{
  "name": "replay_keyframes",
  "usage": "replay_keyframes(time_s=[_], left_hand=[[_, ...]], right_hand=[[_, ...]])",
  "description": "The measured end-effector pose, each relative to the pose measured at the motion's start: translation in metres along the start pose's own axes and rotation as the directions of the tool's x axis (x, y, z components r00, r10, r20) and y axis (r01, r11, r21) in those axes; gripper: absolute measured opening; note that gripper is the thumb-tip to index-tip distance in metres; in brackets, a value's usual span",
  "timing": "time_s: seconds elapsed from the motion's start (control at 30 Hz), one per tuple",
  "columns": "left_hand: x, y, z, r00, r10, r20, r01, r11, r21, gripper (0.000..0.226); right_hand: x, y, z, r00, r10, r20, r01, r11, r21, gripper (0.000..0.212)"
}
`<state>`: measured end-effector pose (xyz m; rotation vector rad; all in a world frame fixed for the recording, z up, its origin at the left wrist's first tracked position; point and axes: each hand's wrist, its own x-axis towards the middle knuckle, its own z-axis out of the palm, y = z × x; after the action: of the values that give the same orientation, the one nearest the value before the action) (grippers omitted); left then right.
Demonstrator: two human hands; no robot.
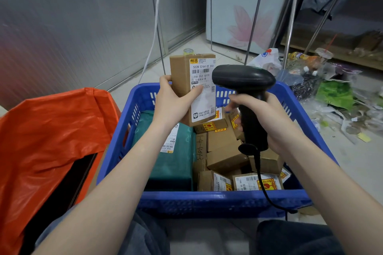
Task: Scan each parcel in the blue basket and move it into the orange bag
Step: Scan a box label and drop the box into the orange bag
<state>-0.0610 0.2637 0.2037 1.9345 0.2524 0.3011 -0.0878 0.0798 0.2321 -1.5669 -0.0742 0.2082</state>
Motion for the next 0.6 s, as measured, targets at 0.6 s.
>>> replay_keyframes(time_s=[0.6], left_hand=[[0.012, -0.009, -0.117, 0.986, 0.06, -0.156, -0.048, 0.996, 0.078, 0.057]], right_hand=[[0.025, -0.001, 0.109, 0.999, 0.029, 0.039, -0.032, 0.997, 0.077, 0.023]])
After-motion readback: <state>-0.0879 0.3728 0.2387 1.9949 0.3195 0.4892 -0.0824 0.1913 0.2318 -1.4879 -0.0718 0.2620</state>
